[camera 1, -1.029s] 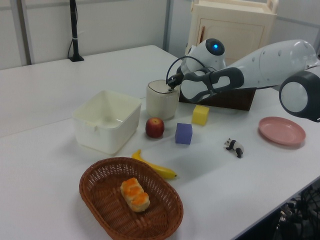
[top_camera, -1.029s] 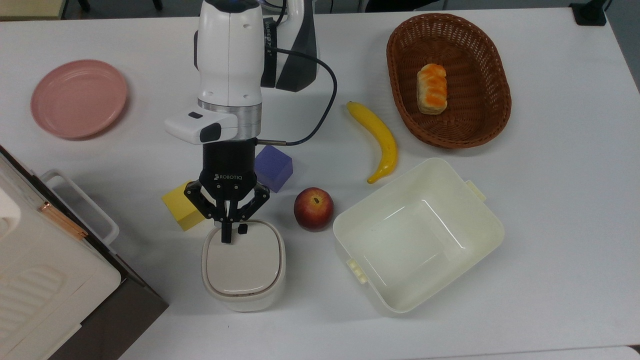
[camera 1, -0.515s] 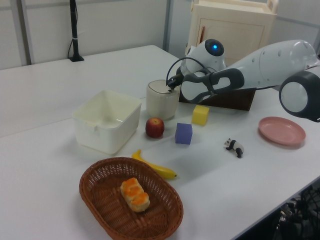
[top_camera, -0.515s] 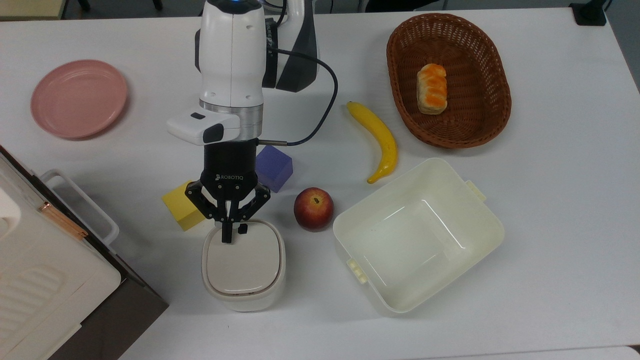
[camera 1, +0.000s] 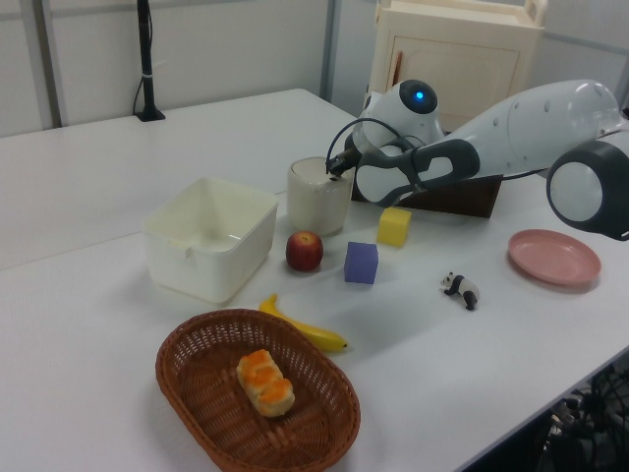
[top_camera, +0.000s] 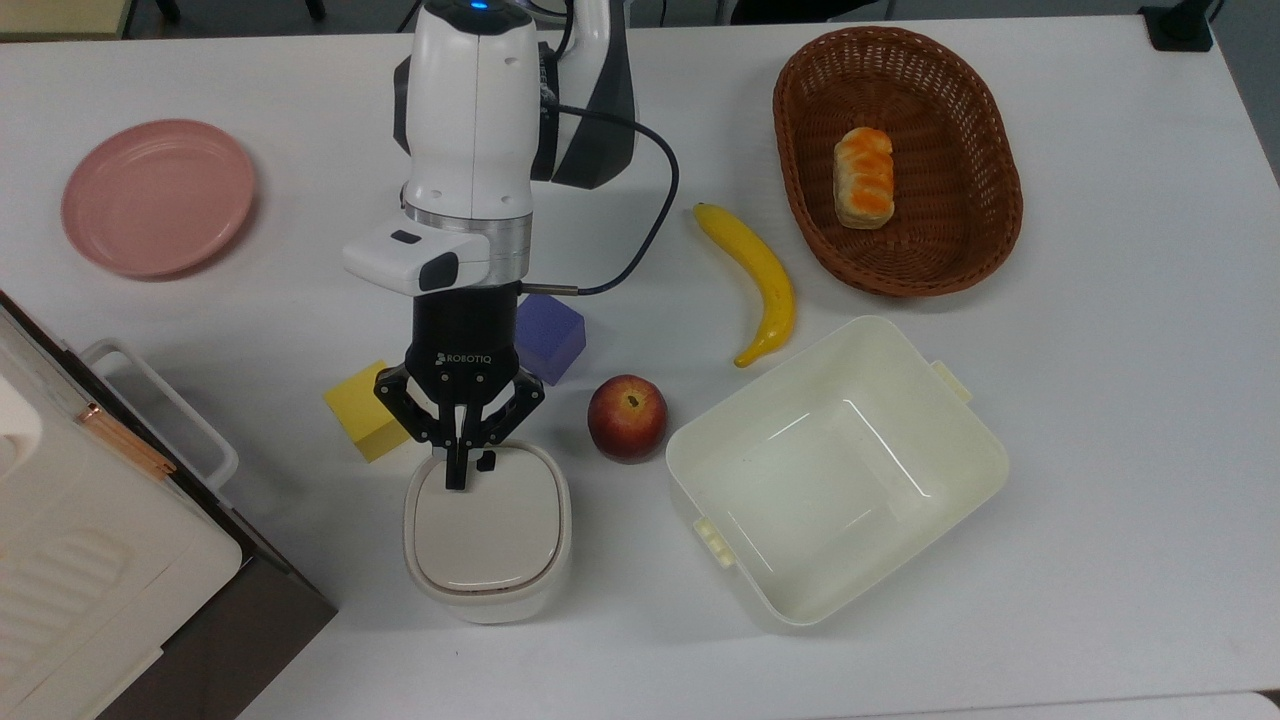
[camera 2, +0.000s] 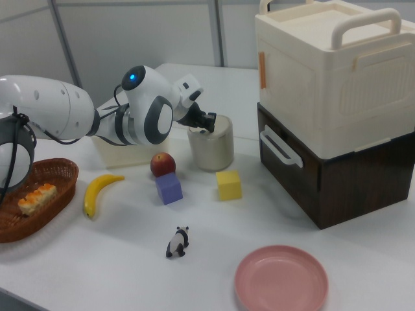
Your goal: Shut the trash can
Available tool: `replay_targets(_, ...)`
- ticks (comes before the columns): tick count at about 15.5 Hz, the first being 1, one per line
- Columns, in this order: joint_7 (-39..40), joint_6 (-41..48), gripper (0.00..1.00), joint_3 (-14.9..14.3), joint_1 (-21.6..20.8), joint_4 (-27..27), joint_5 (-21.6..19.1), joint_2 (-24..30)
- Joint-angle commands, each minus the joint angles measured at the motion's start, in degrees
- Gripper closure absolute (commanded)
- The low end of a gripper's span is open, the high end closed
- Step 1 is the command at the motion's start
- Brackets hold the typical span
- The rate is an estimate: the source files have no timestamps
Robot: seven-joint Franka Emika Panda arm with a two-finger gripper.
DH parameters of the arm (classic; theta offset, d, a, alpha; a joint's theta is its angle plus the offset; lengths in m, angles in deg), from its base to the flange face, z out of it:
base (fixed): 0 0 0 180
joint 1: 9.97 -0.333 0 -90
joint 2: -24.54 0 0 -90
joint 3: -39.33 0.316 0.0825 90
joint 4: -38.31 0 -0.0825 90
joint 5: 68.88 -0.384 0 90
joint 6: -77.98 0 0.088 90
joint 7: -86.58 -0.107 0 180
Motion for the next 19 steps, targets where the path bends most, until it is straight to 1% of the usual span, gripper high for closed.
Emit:
replay_targets(1, 0.48, 0.45, 0.95, 0.10, -0.78, -2.31, 0.33, -1.82)
replay_targets(5, -0.31, 1.59, 0.95, 0.19, -0.51, -2.66, -0.55, 3.44)
replay_targets(8, -1.46, 6.16, 0.95, 0.45, -0.60, -2.57, -0.81, 8.37)
replay_targets(10, -1.46, 10.01, 0.95, 1.15, -0.60, -2.66, -1.51, 11.27)
replay_targets(12, -1.37, 18.16, 0.95, 1.24, -0.95, -2.83, -3.26, 15.22)
replay_targets(14, -1.28, 29.66, 0.94, 2.03, -1.04, -2.66, -4.58, 19.26)
replay_targets(17, -0.93, 45.84, 0.91, 2.39, -1.21, -2.48, -8.18, 25.24)
replay_targets(19, -0.49, 55.69, 0.90, 2.39, -1.30, -2.48, -8.98, 28.49)
